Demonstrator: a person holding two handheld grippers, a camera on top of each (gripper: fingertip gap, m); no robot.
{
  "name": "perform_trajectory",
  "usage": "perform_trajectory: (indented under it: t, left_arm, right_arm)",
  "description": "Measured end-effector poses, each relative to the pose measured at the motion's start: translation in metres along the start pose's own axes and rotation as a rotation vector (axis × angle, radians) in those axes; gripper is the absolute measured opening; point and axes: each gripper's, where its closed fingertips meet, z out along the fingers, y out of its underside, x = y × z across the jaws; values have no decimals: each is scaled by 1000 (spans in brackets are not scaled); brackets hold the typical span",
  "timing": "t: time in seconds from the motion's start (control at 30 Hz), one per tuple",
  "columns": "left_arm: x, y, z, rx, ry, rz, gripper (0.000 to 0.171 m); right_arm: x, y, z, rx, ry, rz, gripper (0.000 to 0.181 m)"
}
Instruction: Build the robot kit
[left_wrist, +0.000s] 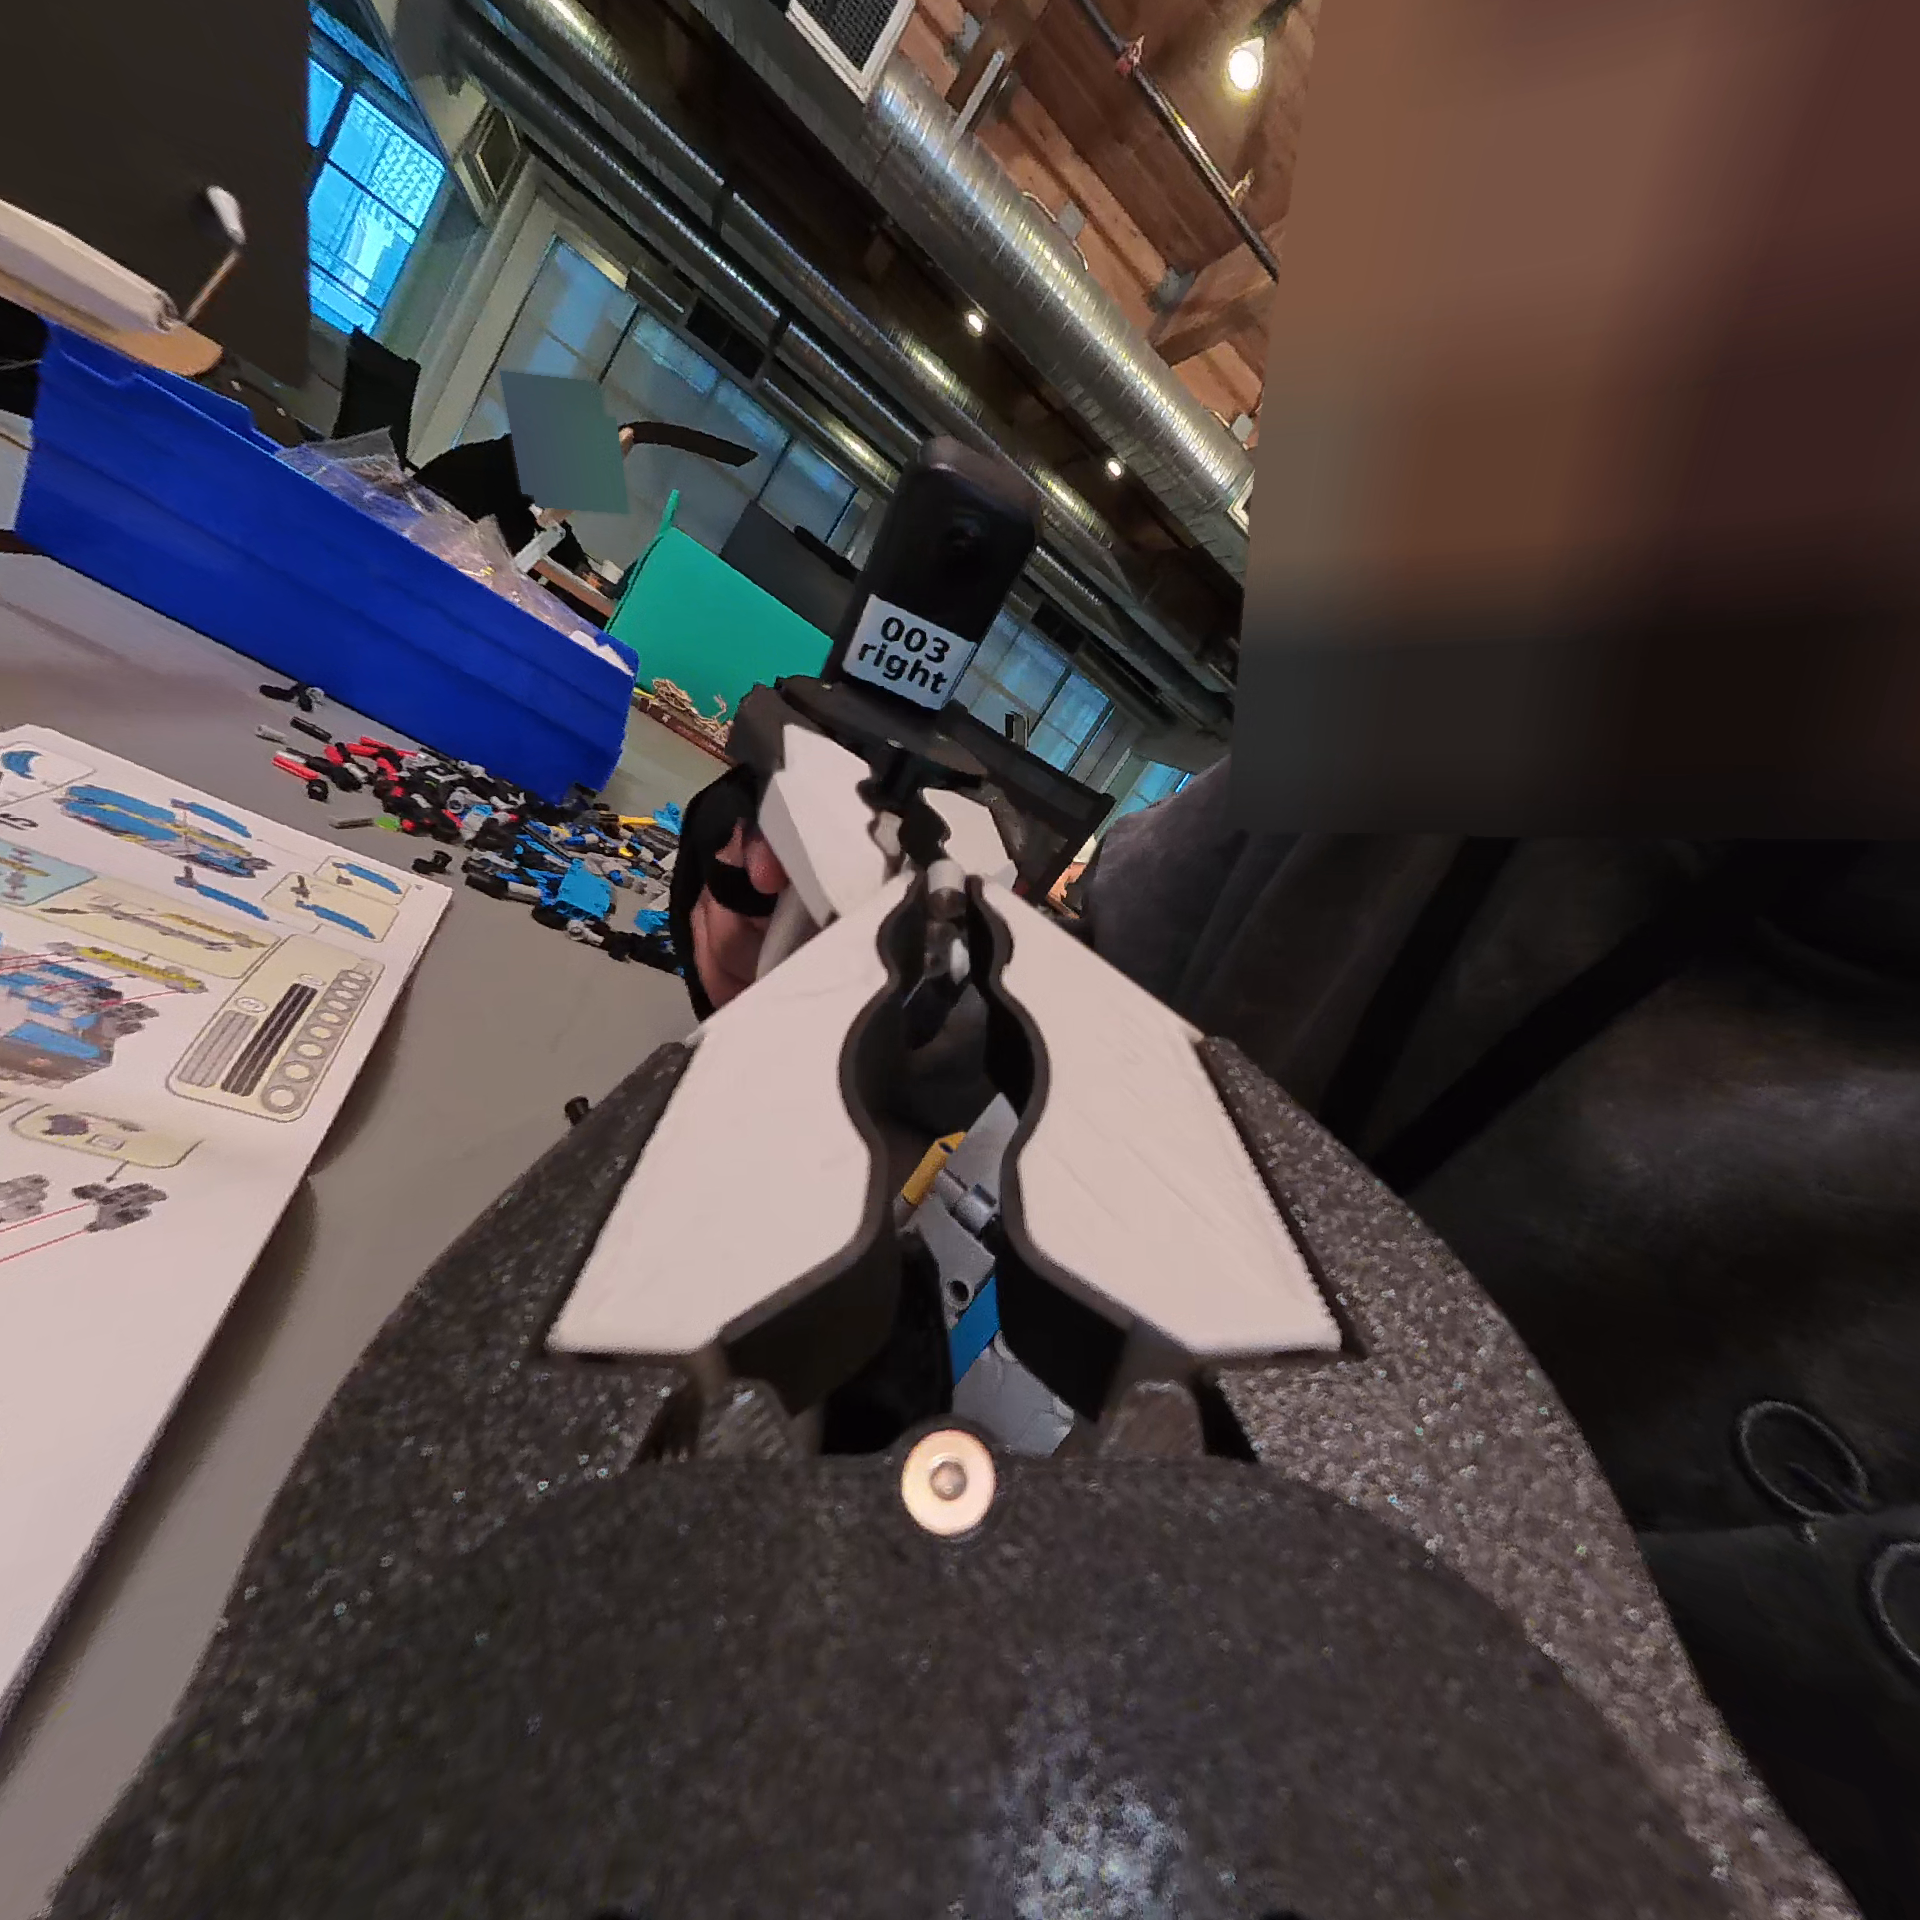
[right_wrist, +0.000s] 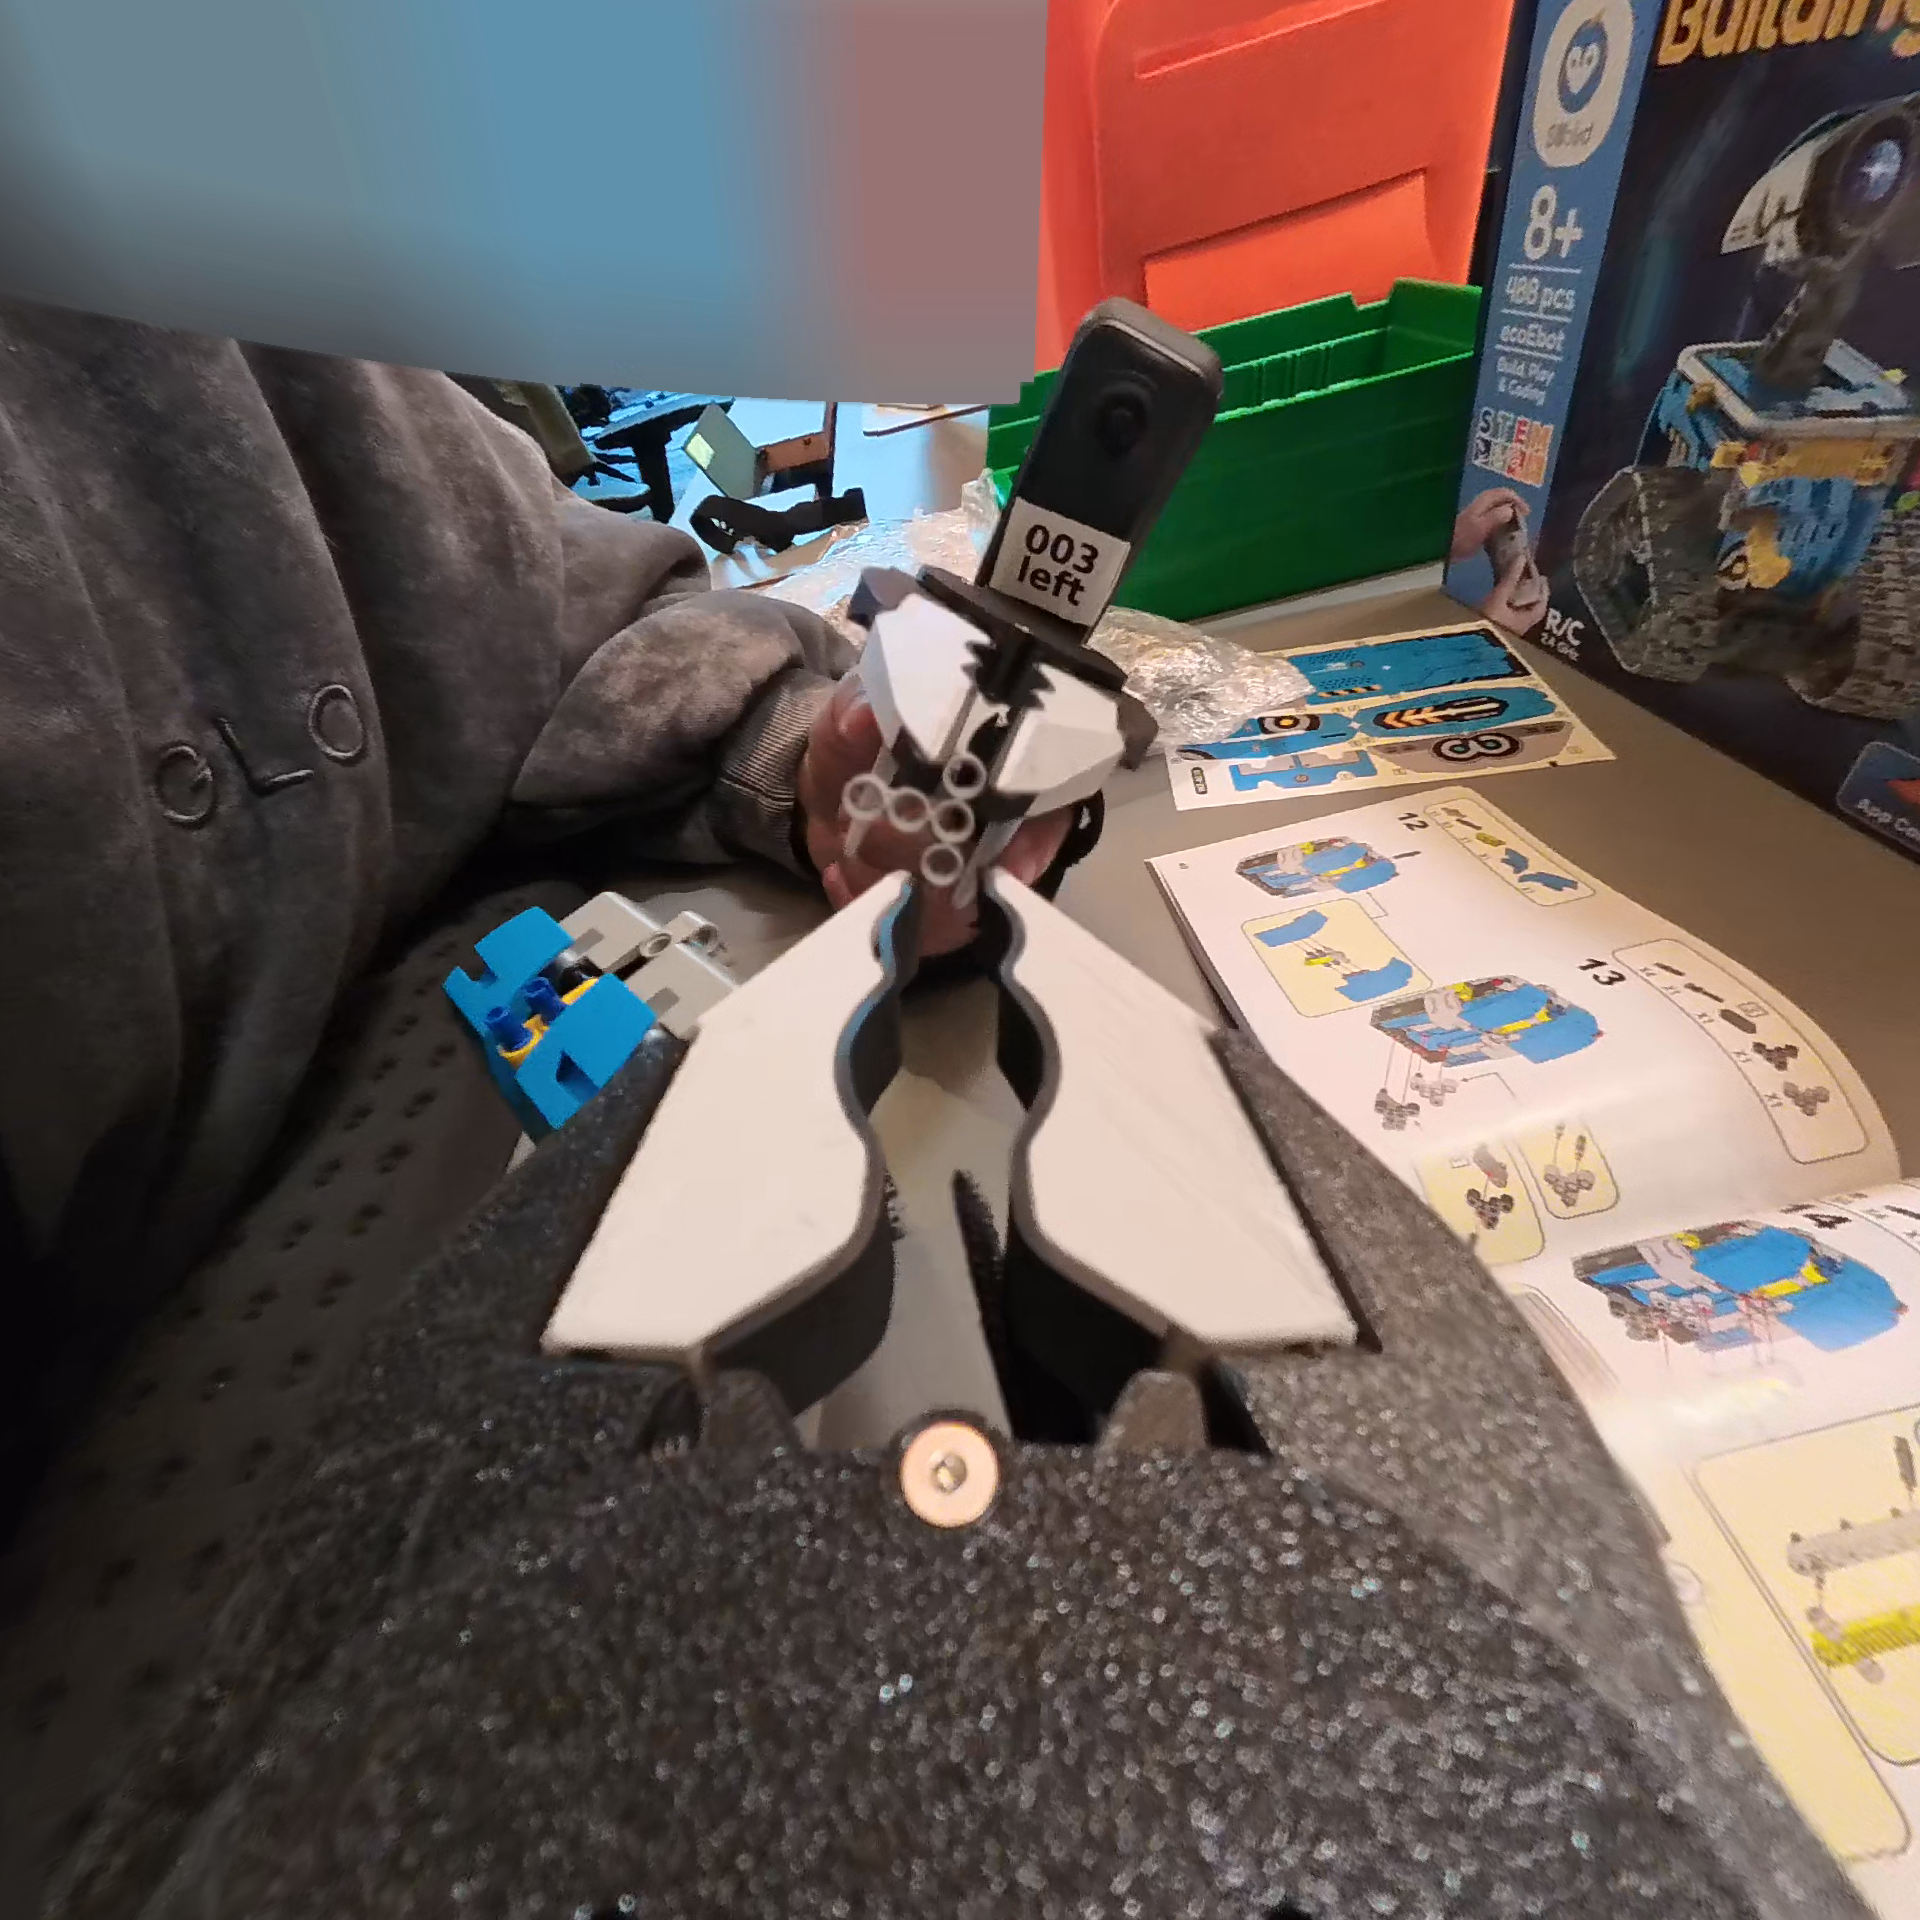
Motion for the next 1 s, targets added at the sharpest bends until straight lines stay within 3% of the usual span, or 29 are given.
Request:
perform_trajectory:
  t: [0.13,0.33,0.57,0.77,1.0]
  left_arm:
    - [-8,-4,-4,6,-52,19,6]
    - [-23,-8,-10,6,-152,96,6]
    - [-29,-5,-9,-18,-175,112,7]
    - [-27,-3,-8,-29,-163,116,7]
    - [-20,-1,-6,-29,-100,75,7]
  right_arm:
    - [14,1,-7,-16,62,2,21]
    - [61,27,-47,-203,268,-38,32]
    - [85,67,-89,-415,340,-12,29]
    - [63,80,-93,-455,194,8,22]
    - [41,100,-75,-522,74,-76,22]
